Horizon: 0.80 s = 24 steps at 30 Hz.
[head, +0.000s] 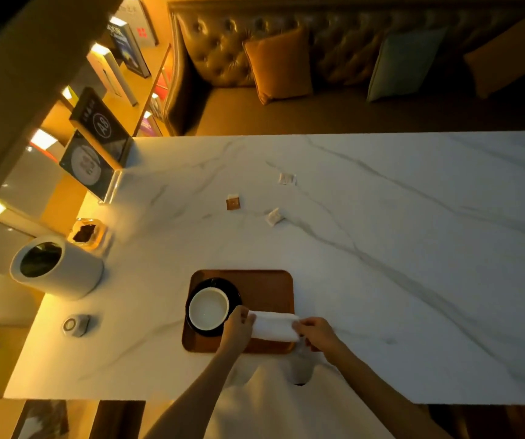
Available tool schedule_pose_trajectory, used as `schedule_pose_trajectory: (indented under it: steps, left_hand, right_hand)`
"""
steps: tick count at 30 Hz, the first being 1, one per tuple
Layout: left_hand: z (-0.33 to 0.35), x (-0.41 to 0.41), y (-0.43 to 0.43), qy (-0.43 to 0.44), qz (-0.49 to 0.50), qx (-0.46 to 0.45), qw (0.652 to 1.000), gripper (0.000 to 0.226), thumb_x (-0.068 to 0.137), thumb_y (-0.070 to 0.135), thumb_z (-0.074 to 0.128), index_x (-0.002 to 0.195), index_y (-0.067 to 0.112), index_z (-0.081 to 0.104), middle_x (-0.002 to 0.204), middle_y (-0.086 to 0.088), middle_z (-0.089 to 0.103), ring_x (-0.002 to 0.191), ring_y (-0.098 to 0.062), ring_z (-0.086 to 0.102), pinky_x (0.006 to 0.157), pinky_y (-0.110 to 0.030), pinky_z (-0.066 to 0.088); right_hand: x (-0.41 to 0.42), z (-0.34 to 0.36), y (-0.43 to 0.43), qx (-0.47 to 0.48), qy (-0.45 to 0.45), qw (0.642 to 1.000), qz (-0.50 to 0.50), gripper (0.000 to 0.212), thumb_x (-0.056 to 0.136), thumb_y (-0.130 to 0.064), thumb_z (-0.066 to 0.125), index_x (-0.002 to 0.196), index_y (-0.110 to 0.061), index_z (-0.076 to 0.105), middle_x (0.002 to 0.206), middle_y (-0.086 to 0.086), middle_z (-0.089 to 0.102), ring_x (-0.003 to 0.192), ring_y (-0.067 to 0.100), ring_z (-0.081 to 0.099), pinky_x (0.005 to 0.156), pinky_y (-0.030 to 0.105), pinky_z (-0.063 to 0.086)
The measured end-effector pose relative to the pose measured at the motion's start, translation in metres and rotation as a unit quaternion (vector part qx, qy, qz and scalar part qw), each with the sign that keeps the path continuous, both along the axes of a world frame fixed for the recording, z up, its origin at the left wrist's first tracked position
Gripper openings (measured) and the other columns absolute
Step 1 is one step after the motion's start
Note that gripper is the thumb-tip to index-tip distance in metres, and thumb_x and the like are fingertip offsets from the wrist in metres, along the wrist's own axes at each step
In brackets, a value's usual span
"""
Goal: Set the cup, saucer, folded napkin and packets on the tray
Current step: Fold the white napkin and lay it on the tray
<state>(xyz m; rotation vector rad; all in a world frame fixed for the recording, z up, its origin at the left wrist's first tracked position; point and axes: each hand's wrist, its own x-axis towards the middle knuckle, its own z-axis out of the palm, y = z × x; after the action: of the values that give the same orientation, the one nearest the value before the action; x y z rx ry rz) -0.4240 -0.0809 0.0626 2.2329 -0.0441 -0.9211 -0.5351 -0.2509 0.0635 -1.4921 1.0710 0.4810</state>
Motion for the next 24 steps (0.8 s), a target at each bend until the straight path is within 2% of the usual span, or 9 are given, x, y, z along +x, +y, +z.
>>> schedule_pose_trajectory:
  steps: [6,9,11,13,15,17,19,21,24]
  left_hand:
    - [-0.029,0.005,-0.013,-0.01,0.024,0.043,0.999,0.029,0.099,0.026,0.049,0.119,0.006,0.056,0.1,-0.005,0.059,0.091,-0.02,0.056,0.082,-0.036,0.049]
    - [-0.038,0.005,-0.014,0.027,0.007,0.079,0.996,0.039,0.099,0.029,0.049,0.129,0.004,0.05,0.119,-0.013,0.06,0.109,-0.029,0.059,0.08,-0.033,0.044]
    - [-0.044,0.003,-0.015,0.04,-0.001,0.107,0.993,0.041,0.098,0.029,0.053,0.13,0.004,0.049,0.125,-0.014,0.06,0.115,-0.031,0.058,0.082,-0.033,0.045]
    - [-0.049,0.002,-0.013,0.017,-0.008,0.12,0.993,0.036,0.096,0.025,0.056,0.125,0.005,0.052,0.121,-0.014,0.062,0.112,-0.03,0.06,0.086,-0.036,0.049]
    - [-0.051,0.001,-0.01,-0.016,-0.012,0.127,0.992,0.028,0.095,0.023,0.058,0.117,0.005,0.056,0.113,-0.013,0.065,0.105,-0.028,0.062,0.083,-0.035,0.05]
    - [-0.054,0.0,-0.006,-0.035,-0.016,0.133,0.99,0.023,0.096,0.025,0.057,0.11,0.007,0.058,0.105,-0.012,0.067,0.096,-0.026,0.063,0.075,-0.032,0.049]
    - [-0.055,0.0,-0.003,-0.049,-0.027,0.141,0.988,0.022,0.097,0.027,0.055,0.105,0.008,0.061,0.099,-0.01,0.068,0.09,-0.024,0.064,0.068,-0.029,0.045]
    - [-0.056,0.002,-0.001,-0.065,-0.04,0.144,0.987,0.024,0.098,0.03,0.052,0.102,0.009,0.063,0.097,-0.009,0.069,0.087,-0.022,0.064,0.066,-0.027,0.043]
    - [-0.056,0.004,-0.003,-0.087,-0.064,0.154,0.982,0.027,0.1,0.033,0.049,0.101,0.011,0.064,0.096,-0.007,0.068,0.086,-0.019,0.063,0.066,-0.026,0.041]
  right_hand:
    - [0.012,-0.026,0.01,-0.037,0.02,0.999,-0.02,0.025,0.092,-0.025,0.059,0.099,-0.003,0.069,0.078,0.009,0.064,0.064,0.016,0.058,0.053,0.023,0.046]
    - [0.014,-0.032,0.013,-0.035,0.038,0.999,-0.011,0.018,0.09,-0.019,0.056,0.095,-0.004,0.066,0.08,0.013,0.066,0.071,0.023,0.061,0.063,0.031,0.05]
    - [0.014,-0.034,0.011,-0.031,0.054,0.998,-0.02,0.022,0.09,-0.016,0.055,0.104,-0.002,0.064,0.079,0.015,0.067,0.069,0.024,0.062,0.059,0.029,0.05]
    - [0.015,-0.037,0.009,-0.032,0.055,0.997,-0.035,0.026,0.09,-0.013,0.056,0.113,-0.003,0.061,0.082,0.014,0.067,0.064,0.019,0.061,0.056,0.025,0.05]
    - [0.02,-0.041,0.007,-0.049,0.046,0.997,-0.026,0.028,0.089,-0.01,0.056,0.116,-0.003,0.061,0.09,0.015,0.068,0.067,0.018,0.06,0.066,0.031,0.054]
    - [0.023,-0.045,0.009,-0.076,0.041,0.996,0.016,0.031,0.089,-0.009,0.054,0.118,-0.005,0.062,0.106,0.016,0.069,0.081,0.022,0.061,0.082,0.037,0.054]
    - [0.024,-0.048,0.013,-0.095,0.038,0.993,0.055,0.033,0.09,-0.01,0.052,0.121,-0.006,0.061,0.117,0.014,0.066,0.097,0.026,0.063,0.09,0.035,0.051]
    - [0.024,-0.05,0.016,-0.116,0.041,0.989,0.079,0.032,0.09,-0.012,0.053,0.121,-0.008,0.06,0.121,0.013,0.065,0.108,0.026,0.061,0.091,0.032,0.049]
    - [0.024,-0.053,0.017,-0.132,0.041,0.987,0.079,0.029,0.09,-0.018,0.057,0.118,-0.01,0.06,0.119,0.011,0.065,0.108,0.025,0.061,0.091,0.032,0.049]
